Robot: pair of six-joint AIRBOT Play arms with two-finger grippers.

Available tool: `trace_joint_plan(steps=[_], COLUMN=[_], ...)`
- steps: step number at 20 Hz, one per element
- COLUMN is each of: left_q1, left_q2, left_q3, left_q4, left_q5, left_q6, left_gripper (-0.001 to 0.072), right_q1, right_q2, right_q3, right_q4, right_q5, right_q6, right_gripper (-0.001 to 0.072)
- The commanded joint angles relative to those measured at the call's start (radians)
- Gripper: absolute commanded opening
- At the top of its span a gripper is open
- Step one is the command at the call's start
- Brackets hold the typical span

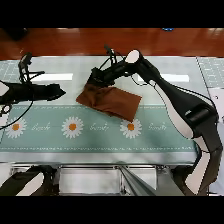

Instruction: Fold the shirts.

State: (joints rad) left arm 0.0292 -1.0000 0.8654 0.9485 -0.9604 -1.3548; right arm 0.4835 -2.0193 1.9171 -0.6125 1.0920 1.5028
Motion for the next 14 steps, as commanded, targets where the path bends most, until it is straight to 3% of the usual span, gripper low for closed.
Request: trace_joint_plan(steps=[1, 5, 8, 10, 14], left_q1=[0.020, 0.182, 0.269, 0.275, 0.206], left_q2=[0.007, 0.028, 0.098, 0.140, 0.178], left_q3=[-0.036, 0.090, 0.127, 0.117, 0.023], left_q4=[-0.023, -0.116, -0.138, -0.138, -0.138], left_q5=[0.094, 0.062, 0.020, -0.021, -0.048], left_q6=[0.012, 0.008, 0.008, 0.009, 0.009], left_gripper=[0.0015, 0.0015, 0.0015, 0.0015, 0.0015], right_q1=[-0.008, -0.190, -0.324, -0.389, -0.514], right_q2=[-0.003, 0.165, 0.393, 0.584, 0.915], right_q3=[0.015, 0.015, -0.025, -0.196, -0.831], right_q4=[-0.003, -0.247, -0.706, -0.936, -0.858], right_q5=[0.064, 0.401, 0.587, 0.526, 0.146], right_q6=[0.005, 0.063, 0.092, 0.150, 0.220], right_gripper=[0.0415, 0.0414, 0.0414, 0.0414, 0.0415])
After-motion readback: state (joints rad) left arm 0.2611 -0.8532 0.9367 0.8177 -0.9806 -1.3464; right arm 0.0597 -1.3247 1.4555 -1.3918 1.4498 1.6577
